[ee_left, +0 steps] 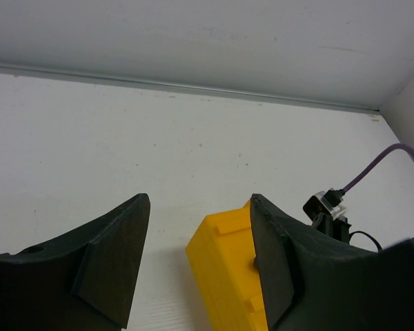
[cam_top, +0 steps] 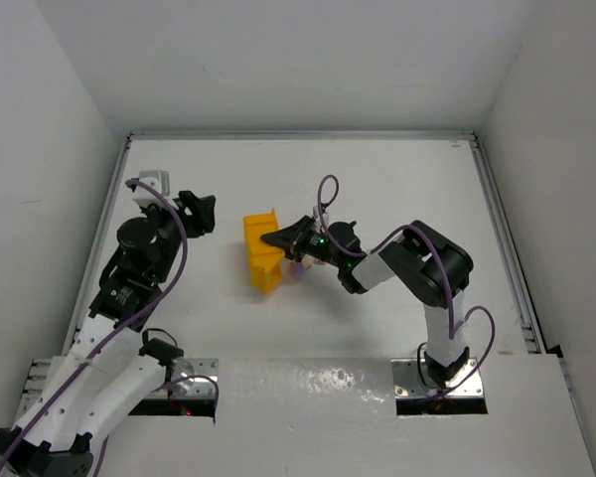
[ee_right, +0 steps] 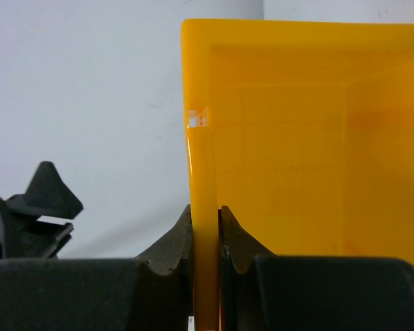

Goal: Build the wood block tower

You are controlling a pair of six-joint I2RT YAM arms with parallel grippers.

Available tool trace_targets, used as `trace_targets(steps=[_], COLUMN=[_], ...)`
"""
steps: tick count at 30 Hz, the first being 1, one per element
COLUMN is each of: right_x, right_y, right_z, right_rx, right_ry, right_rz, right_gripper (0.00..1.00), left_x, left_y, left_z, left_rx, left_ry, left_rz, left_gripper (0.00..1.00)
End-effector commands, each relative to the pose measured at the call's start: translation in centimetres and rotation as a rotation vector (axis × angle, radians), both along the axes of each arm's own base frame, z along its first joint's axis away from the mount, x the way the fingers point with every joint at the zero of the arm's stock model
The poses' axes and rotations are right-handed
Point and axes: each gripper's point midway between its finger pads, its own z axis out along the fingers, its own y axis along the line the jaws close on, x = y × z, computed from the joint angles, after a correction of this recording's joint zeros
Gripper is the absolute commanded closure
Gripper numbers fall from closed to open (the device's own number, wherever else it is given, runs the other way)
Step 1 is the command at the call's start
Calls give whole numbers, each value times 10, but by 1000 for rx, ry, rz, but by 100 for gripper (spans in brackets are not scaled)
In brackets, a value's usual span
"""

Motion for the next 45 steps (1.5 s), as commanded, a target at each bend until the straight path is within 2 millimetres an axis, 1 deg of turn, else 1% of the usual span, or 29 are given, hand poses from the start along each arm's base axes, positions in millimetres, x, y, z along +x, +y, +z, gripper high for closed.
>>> trace_targets(steps=[1,2,3,5,6,8,9,10,11,13,14,15,17,18,20,23,25,26,28,29,34,37,38,39,41,42,43,44,45], right_x=[-4,10,8,-28,-34,-7,7,18,9,-32,-31,-9,12,3,-8,10,9,20,25,40,80,98,108,113,139,128,138,137,133], right_y=[-16,-21,-16,-9,-15,-30,-34,-27,-20,-4,-4,-11,-13,-12,-8,-19,-27,-41,-59,-81,-154,-174,-190,-199,-235,-261,-277,-308,-321], right_z=[126,126,117,109,129,155,160,150,141,122,124,141,138,149,148,165,175,176,185,177,145,107,102,67,54,5,12,-11,-23], right_rx=[319,372,366,323,348,364,398,415,407,369,357,377,411,407,372,383,371,352,322,279,38,-174,-296,-415,-693,-970,-1104,-1302,-1370], right_ry=[-413,-316,-296,-308,-346,-449,-415,-360,-334,-287,-323,-381,-324,-381,-444,-507,-569,-596,-656,-651,-653,-607,-671,-546,-522,-431,-447,-375,-319], right_rz=[-43,-37,-4,32,14,-56,-68,-45,-18,43,30,-12,-1,25,35,56,91,62,44,-5,-148,-165,-208,-189,-296,-213,-241,-251,-230], right_gripper=[100,100,100,100,100,100,100,100,100,100,100,100,100,100,100,100,100,100,100,100,100,100,100,100,100,100,100,100,100], left_x=[-2,-2,-1,1,1,0,0,2,3,3,2,1,1,3,4,1,1,0,-1,-1,-8,-10,-11,-11,-13,-13,-15,-16,-17], left_y=[-6,-6,-6,-2,-2,-9,-11,-10,-8,-4,-6,-9,-11,-8,-5,-11,-9,-8,-9,-9,-10,-9,-9,-10,-11,-11,-10,-10,-10], left_z=[16,17,14,8,8,14,14,11,6,5,7,11,11,7,3,13,11,11,13,14,22,24,25,25,27,28,30,30,31], left_rx=[-32,-32,-28,-17,-21,-36,-35,-29,-20,-16,-26,-34,-30,-23,-18,-31,-28,-27,-24,-23,-36,-41,-44,-45,-49,-51,-54,-58,-59], left_ry=[-53,-53,-45,-24,-25,-43,-43,-31,-18,-12,-23,-36,-34,-23,-9,-33,-34,-36,-41,-42,-67,-76,-80,-81,-87,-89,-98,-100,-103], left_rz=[-28,-30,-25,2,2,-36,-50,-41,-28,-7,-14,-37,-48,-25,-8,-46,-39,-33,-41,-45,-64,-62,-64,-67,-76,-76,-78,-76,-79], left_gripper=[42,42,42,41,41,41,41,40,40,40,40,40,40,40,41,45,50,66,85,98,100,98,98,98,97,96,95,95,94])
